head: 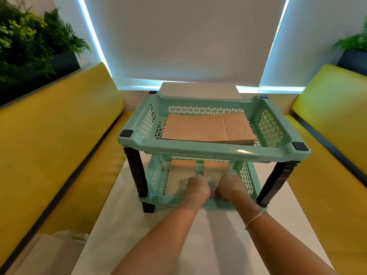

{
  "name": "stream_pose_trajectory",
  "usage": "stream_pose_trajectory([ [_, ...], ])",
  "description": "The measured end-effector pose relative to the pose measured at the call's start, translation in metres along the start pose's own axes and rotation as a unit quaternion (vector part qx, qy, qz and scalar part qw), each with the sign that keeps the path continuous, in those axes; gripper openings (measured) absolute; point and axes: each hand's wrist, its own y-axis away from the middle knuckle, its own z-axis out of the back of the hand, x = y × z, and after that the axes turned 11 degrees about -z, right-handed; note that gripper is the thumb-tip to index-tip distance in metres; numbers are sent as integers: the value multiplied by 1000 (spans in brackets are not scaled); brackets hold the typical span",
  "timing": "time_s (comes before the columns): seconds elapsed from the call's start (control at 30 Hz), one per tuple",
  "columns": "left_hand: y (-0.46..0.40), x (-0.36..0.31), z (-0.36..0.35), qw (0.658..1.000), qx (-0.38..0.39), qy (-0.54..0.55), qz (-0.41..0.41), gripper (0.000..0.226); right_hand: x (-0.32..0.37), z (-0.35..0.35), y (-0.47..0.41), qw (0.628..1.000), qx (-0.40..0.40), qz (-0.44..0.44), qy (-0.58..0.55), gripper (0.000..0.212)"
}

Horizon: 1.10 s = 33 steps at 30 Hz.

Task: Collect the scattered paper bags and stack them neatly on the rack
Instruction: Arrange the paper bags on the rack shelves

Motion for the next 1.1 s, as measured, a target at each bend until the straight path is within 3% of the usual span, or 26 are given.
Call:
stream_pose_trajectory([
  [0.27, 26, 9, 28, 992, -67, 0, -106, 28, 5, 25, 22, 999, -31, -14, -20, 15],
  [0.47, 78, 46, 79, 987, -51, 69, -133, 39, 36, 43, 69, 996, -62, 55, 21, 24],
  [0.63, 135, 104, 126, 984, -92, 75, -130, 36, 83, 24, 132, 989, -23, 132, 66, 35],
  [0.73, 159, 148, 148, 984, -123, 92, -92, 35, 114, -4, 171, 976, -23, 191, 106, 29],
  [0.87, 186, 219, 171, 978, -189, 89, -7, 37, 160, -43, 217, 956, 34, 270, 105, 33],
  [1.0, 207, 313, 179, 970, -207, 75, 100, 31, 198, -84, 255, 920, 83, 367, 112, 33],
  [1.1, 222, 383, 170, 948, -211, 74, 228, 39, 224, -119, 268, 909, 126, 380, 120, 31],
])
